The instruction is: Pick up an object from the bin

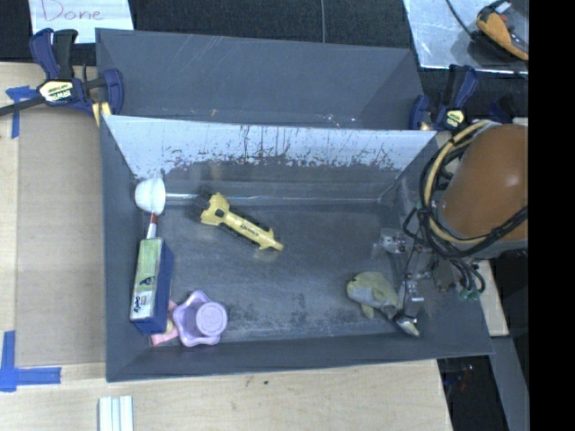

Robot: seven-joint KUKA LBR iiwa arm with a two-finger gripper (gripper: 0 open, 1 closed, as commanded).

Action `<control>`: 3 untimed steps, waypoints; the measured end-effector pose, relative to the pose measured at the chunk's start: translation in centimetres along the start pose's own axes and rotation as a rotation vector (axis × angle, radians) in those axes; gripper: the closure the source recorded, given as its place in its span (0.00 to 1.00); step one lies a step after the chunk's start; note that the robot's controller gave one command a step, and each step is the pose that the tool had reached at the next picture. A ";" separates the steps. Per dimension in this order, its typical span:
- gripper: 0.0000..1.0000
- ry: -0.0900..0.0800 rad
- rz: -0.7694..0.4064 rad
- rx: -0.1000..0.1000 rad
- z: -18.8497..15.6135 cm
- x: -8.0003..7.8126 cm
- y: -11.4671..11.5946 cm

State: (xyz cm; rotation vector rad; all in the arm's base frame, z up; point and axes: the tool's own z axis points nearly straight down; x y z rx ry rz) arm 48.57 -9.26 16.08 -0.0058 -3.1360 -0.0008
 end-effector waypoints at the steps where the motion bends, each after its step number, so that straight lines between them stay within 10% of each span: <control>1: 0.00 -0.008 -0.004 0.001 -0.4 -0.2 0.1; 2: 0.00 -0.005 0.277 0.000 9.2 -0.2 -4.8; 3: 0.00 -0.011 0.259 0.001 3.8 -0.1 -4.7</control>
Offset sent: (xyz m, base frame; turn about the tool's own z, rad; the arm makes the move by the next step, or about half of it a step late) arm 0.0011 -0.0475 -0.0908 0.2765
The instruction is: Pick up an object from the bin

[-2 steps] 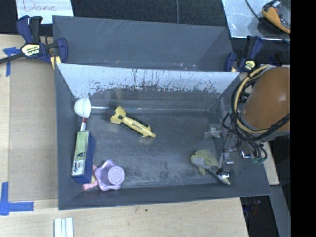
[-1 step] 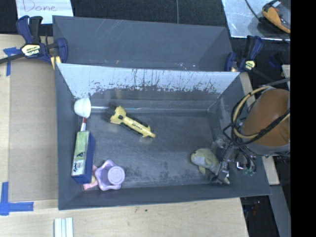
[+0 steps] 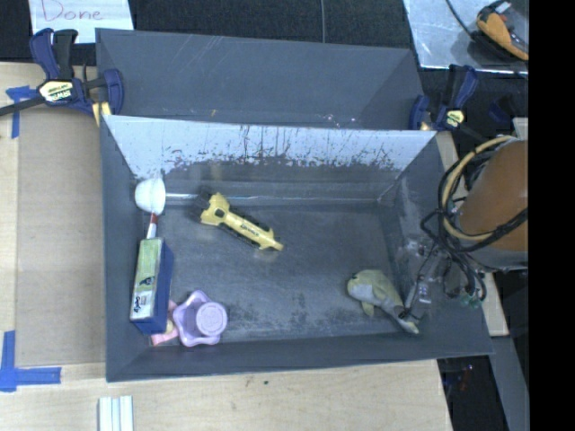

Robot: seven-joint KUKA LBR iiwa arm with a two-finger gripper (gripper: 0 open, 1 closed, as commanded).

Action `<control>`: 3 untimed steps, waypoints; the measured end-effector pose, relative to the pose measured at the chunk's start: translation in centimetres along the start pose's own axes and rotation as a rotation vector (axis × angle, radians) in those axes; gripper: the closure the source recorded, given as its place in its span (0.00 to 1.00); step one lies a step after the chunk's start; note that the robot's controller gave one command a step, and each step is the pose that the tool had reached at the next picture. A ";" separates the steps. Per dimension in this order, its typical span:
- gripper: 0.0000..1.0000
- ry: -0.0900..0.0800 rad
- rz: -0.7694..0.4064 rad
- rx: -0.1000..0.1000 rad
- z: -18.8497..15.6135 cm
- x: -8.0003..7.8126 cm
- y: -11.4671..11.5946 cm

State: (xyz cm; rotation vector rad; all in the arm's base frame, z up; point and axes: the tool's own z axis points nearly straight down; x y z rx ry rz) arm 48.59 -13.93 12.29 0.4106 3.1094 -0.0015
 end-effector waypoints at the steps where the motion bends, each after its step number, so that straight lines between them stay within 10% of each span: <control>1: 0.00 0.006 0.022 0.001 2.3 0.5 1.9; 2: 0.00 -0.002 0.332 0.001 5.2 0.6 2.6; 3: 1.00 0.001 0.194 0.001 5.2 0.5 2.5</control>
Offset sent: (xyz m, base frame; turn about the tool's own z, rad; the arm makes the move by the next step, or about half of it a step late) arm 0.0012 0.0269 -0.0529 0.3353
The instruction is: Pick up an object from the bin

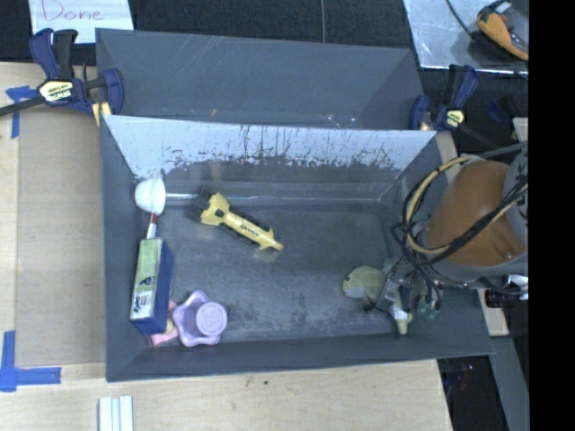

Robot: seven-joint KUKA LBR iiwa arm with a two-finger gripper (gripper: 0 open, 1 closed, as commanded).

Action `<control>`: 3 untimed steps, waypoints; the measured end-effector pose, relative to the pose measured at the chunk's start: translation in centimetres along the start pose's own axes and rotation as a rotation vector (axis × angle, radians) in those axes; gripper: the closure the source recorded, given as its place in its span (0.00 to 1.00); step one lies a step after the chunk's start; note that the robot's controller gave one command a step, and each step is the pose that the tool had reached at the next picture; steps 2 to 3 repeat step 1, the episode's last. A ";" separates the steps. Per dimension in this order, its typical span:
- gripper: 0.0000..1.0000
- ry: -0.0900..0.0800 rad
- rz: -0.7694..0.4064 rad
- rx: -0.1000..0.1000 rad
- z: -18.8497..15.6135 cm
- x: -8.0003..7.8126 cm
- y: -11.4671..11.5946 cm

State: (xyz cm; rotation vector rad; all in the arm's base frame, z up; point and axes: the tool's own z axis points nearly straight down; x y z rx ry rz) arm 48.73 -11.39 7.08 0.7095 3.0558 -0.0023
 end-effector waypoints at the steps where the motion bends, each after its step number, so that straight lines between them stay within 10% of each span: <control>1: 1.00 0.000 0.000 0.000 0.0 0.0 0.0; 3: 1.00 0.000 0.000 0.000 0.0 0.0 0.0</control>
Offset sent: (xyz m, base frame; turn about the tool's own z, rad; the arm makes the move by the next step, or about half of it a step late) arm -0.0002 0.0000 0.0265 0.0003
